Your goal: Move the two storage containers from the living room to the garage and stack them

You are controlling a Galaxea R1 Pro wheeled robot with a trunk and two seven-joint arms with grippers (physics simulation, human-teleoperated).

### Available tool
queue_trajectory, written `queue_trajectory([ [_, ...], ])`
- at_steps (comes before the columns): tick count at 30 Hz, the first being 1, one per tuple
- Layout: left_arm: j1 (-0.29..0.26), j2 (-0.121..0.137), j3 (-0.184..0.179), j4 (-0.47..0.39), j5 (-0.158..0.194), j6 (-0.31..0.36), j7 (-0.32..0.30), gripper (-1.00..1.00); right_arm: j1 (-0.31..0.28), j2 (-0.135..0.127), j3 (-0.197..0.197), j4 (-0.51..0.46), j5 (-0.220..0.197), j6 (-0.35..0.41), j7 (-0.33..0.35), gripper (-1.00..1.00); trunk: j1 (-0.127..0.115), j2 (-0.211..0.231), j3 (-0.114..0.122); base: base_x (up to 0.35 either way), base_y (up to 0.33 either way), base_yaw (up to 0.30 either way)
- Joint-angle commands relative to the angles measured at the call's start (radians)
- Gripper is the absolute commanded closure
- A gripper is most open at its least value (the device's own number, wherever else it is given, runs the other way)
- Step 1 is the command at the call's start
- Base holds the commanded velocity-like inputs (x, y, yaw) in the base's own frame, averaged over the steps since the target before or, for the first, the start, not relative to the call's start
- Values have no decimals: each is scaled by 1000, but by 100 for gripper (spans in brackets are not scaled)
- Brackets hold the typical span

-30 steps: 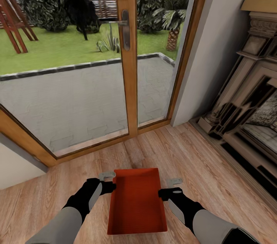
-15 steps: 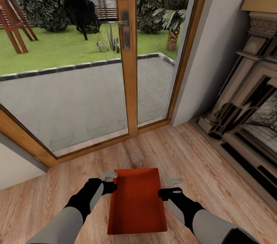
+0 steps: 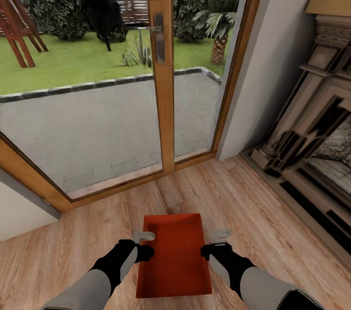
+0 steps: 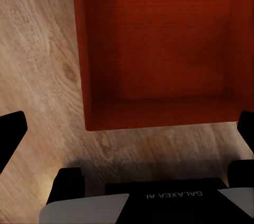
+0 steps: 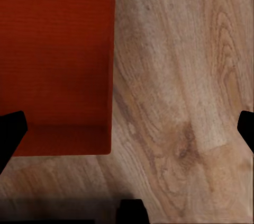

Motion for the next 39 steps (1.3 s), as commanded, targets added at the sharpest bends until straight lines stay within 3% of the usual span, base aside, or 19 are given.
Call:
queue_trajectory([
  [1, 0, 0, -2, -1, 7, 5, 6, -100, -1, 2, 8, -4, -6, 19, -12, -100, 0, 0, -1, 0, 0, 0],
  [16, 0, 1, -2, -12, 7, 5, 4, -100, -34, 8, 5, -10, -12, 42, -22, -100, 0, 0, -1, 0, 0, 0],
  [21, -1, -8, -1, -18, 10, 11, 51, -100, -34, 6, 5, -10, -14, 41, -22, -100, 0, 0, -1, 0, 0, 0],
  [39, -1, -5, -1, -31, 13, 15, 66, -100, -34, 7, 5, -11, -14, 38, -20, -100, 69, -126, -57, 0, 0, 0],
])
